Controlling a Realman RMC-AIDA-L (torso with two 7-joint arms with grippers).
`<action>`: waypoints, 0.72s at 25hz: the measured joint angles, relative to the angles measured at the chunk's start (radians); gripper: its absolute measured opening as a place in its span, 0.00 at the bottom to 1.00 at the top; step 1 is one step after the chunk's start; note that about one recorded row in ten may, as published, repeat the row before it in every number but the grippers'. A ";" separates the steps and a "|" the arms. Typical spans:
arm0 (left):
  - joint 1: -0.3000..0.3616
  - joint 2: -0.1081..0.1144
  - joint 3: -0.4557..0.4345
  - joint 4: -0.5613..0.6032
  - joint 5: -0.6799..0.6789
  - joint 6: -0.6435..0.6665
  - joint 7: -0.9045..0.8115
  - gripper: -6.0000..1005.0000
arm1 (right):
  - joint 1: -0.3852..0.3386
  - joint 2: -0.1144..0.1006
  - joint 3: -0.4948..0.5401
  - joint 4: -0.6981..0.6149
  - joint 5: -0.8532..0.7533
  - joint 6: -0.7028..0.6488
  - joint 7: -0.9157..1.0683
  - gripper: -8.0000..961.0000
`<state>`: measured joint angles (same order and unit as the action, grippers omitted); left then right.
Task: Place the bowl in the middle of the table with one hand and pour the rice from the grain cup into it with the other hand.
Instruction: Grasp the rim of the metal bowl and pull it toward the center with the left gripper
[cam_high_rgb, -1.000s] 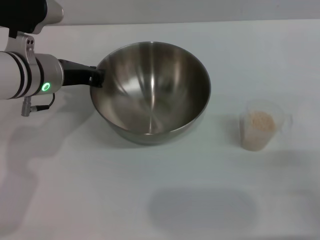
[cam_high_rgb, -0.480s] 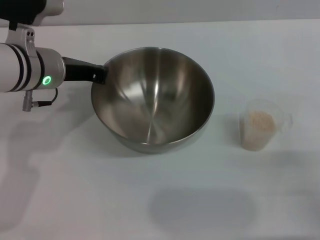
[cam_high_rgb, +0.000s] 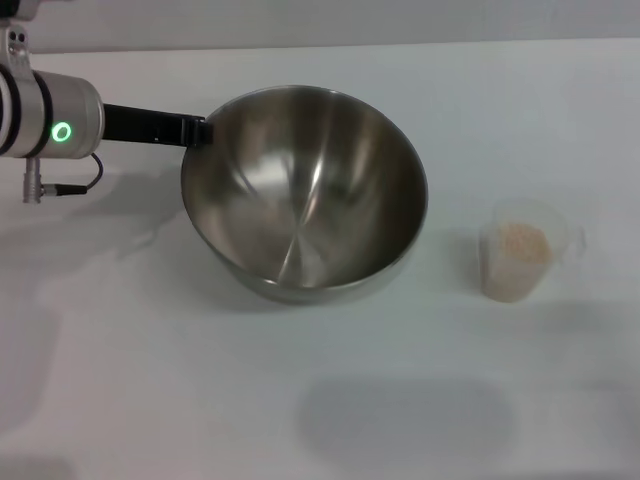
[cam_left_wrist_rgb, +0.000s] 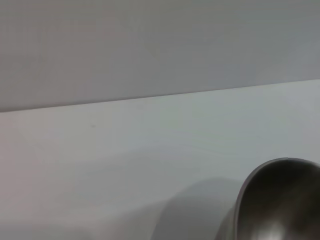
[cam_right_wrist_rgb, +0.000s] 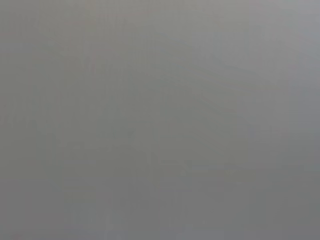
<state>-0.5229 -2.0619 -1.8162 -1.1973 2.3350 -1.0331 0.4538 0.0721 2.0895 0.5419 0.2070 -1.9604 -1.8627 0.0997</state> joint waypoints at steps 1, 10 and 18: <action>-0.001 0.001 -0.014 0.002 -0.018 -0.015 0.021 0.05 | 0.000 0.000 0.000 0.000 0.000 0.001 0.000 0.87; -0.037 0.003 -0.230 0.097 -0.216 -0.209 0.264 0.05 | 0.005 0.000 -0.001 0.000 0.000 0.006 0.000 0.87; -0.014 0.003 -0.232 0.082 -0.220 -0.249 0.275 0.05 | 0.004 0.000 -0.002 0.000 0.000 0.007 0.000 0.87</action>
<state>-0.5374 -2.0585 -2.0487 -1.1155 2.1149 -1.2821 0.7283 0.0761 2.0899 0.5399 0.2070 -1.9604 -1.8559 0.0997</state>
